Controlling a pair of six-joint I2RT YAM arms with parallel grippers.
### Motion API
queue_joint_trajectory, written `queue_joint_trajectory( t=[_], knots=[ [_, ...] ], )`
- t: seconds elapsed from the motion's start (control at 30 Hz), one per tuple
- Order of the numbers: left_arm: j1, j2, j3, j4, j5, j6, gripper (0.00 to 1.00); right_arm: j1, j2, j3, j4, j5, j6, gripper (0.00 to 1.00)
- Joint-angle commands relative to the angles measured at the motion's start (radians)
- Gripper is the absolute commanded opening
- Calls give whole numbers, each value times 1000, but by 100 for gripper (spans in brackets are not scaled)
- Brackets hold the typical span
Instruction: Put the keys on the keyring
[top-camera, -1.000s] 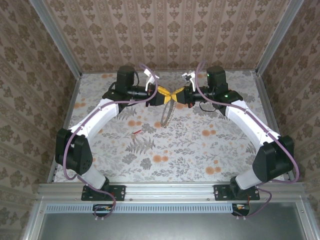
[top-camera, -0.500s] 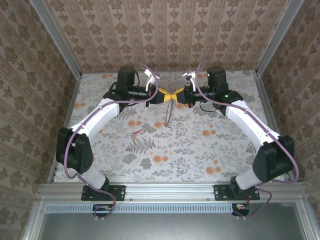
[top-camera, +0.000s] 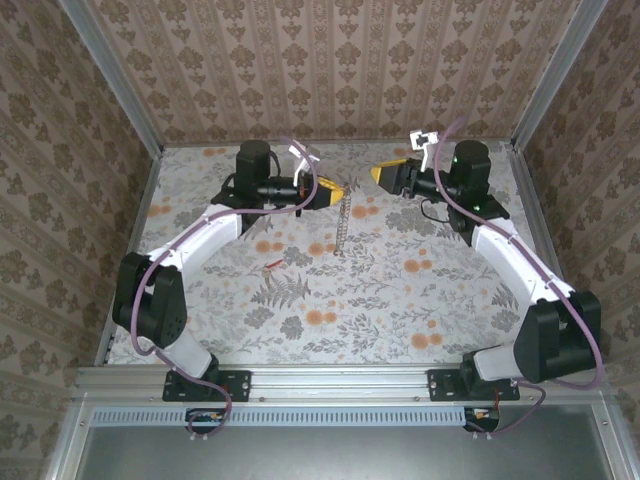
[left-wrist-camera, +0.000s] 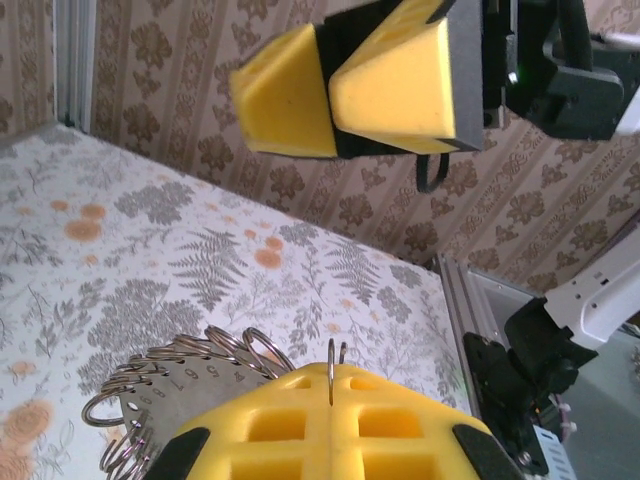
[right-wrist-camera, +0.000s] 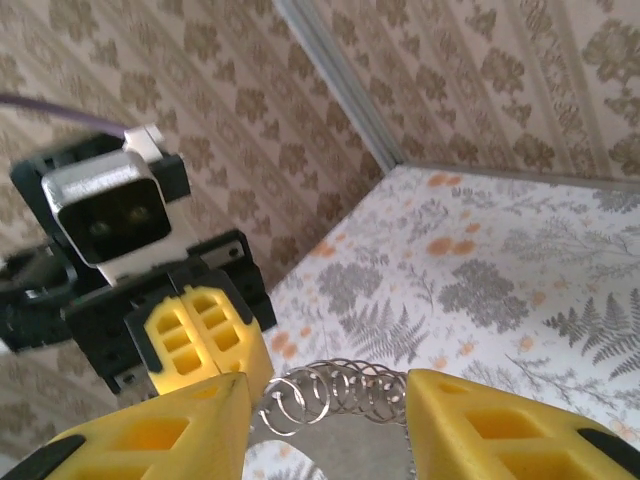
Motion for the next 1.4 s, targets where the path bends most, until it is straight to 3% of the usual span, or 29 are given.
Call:
queue_joint_trajectory(
  t=[0.0, 0.17, 0.43, 0.5, 1.0, 1.37],
  knots=[
    [-3, -45, -27, 224, -6, -81, 0, 9, -53, -82, 216, 76, 194, 46],
    [-3, -29, -78, 483, -57, -227, 0, 40, -39, -203, 457, 99, 339, 43],
    [6, 102, -110, 1056, -139, -682, 0, 113, 47, -251, 717, 148, 460, 39],
    [7, 129, -90, 1072, -142, -744, 0, 122, 68, -254, 779, 158, 490, 38],
    [-8, 137, -73, 1072, -149, -797, 0, 141, 184, -215, 1049, 205, 640, 37],
    [-14, 135, -71, 1072, -144, -798, 0, 189, 230, -167, 1062, 205, 651, 34]
  ],
)
